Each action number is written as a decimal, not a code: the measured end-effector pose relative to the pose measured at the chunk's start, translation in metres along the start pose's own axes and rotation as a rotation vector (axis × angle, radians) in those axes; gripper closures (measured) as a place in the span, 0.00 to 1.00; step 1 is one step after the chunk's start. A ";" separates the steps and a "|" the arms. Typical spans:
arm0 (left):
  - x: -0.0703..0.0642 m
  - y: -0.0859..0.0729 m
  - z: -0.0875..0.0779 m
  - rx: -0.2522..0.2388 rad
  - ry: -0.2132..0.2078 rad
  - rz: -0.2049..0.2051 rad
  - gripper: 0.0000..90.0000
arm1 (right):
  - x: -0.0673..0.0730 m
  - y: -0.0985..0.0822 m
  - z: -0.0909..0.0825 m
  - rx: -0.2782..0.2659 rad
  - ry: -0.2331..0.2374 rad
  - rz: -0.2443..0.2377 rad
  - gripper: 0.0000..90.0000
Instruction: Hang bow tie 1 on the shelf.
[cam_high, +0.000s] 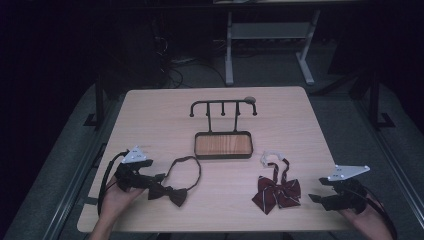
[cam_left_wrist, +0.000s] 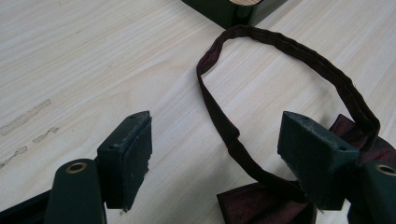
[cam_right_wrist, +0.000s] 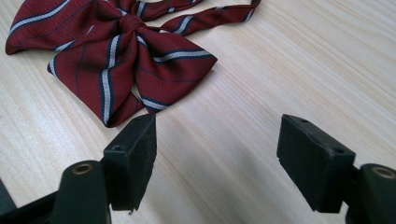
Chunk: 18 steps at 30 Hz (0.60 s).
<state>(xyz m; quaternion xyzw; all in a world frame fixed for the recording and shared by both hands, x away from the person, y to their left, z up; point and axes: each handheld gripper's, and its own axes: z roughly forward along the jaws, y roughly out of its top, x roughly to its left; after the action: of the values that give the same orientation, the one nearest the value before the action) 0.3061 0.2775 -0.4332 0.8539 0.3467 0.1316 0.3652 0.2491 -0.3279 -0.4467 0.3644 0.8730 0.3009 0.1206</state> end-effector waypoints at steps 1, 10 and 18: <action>0.000 0.000 0.000 0.000 0.000 0.000 0.29 | 0.001 0.000 0.000 0.001 0.002 -0.005 0.31; -0.002 0.000 0.000 0.013 0.000 0.023 0.29 | 0.005 0.004 0.002 0.006 0.005 -0.019 0.31; -0.007 0.002 0.000 -0.014 -0.027 0.007 0.29 | 0.011 0.025 0.002 0.022 0.023 -0.055 0.31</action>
<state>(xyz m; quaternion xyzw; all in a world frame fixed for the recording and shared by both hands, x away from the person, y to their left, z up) 0.3022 0.2712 -0.4315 0.8542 0.3379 0.1236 0.3753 0.2562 -0.3048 -0.4328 0.3379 0.8873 0.2921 0.1151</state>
